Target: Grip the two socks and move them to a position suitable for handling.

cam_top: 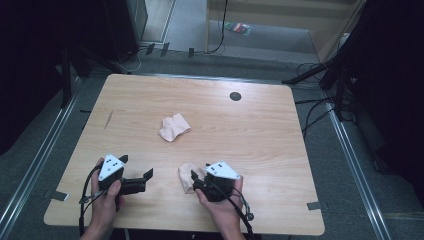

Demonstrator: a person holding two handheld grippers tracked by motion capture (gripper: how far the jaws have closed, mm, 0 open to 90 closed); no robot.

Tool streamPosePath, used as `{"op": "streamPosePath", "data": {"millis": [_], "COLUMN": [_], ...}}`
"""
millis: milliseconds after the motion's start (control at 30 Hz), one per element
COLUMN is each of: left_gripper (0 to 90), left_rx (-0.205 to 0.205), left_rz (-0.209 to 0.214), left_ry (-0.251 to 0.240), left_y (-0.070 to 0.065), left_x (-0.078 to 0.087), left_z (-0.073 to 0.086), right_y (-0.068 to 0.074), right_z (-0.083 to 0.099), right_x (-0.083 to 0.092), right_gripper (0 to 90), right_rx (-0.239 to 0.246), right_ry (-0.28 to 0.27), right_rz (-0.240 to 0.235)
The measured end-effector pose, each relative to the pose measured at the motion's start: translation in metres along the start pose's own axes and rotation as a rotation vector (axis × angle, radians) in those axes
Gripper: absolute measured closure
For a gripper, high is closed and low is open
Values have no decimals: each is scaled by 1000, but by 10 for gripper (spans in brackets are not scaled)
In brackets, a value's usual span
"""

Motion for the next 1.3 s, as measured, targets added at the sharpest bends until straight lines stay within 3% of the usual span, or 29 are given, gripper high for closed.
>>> {"op": "streamPosePath", "data": {"millis": [33,100,200,233,267,300,400,433,467,500,533,567,600,800,833,867,967,1000,1033,1133,1267,1300], "left_gripper": [0,0,0,0,0,0,0,0,0,0,0,0,0,0,0,0,0,0,0,14,96,376], "left_rx": [-9,-15,-27,-30,-30,-31,-34,-33,-33,-45,-45,-44,-40,-33,-37,-37,-40,-32,-8,10,-3,-36], "left_rz": [15,28,34,45,45,50,57,63,63,73,73,85,93,134,159,159,169,175,194,189,131,48], "left_ry": [7,13,18,25,25,29,38,44,44,57,57,75,85,115,129,129,98,94,99,111,127,99], "left_y": [-7,-12,-16,-20,-20,-21,-24,-28,-28,-32,-32,-36,-39,-58,-67,-67,-74,-76,-77,-77,-76,-65], "left_x": [-4,-6,-8,-10,-10,-11,-12,-13,-13,-15,-15,-18,-19,-24,-27,-27,-28,-28,-29,-32,-39,-37], "left_z": [0,1,1,3,3,4,6,8,8,11,11,14,16,17,19,19,15,13,11,11,12,11], "right_y": [-15,-23,-25,-23,-23,-24,-22,-19,-19,-18,-18,-16,-14,8,13,13,35,35,44,52,64,73], "right_z": [-3,-4,1,8,8,14,19,21,21,20,20,16,14,-11,-16,-16,-36,-36,-44,-52,-67,-76], "right_x": [1,-2,-8,-16,-16,-26,-32,-34,-34,-32,-32,-29,-27,-16,-14,-14,-8,-8,-6,-4,3,9], "right_gripper": [570,607,625,588,588,526,531,641,641,775,775,844,854,864,864,864,863,863,863,863,862,862], "right_rx": [-34,-65,-74,-93,-93,-102,-102,-72,-72,-64,-64,-58,-62,-48,-43,-43,-32,-32,-22,-27,-40,-50], "right_ry": [5,16,54,95,95,128,151,163,163,138,138,120,114,85,79,79,57,57,41,31,-1,-24], "right_rz": [20,3,-25,-45,-45,-38,-33,-19,-19,-2,-2,-8,-15,-83,-89,-89,-127,-127,-139,-159,-197,-242]}}
Point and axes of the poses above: each handheld gripper's, and its own axes: x roughly backward along the jaws, z roughly out of its underside, y roughly to its left, the point moved 10 cm from there along -x, roughly forward along the jaws, and after that the axes turned 4 degrees about -x, right-handed, at the moved point
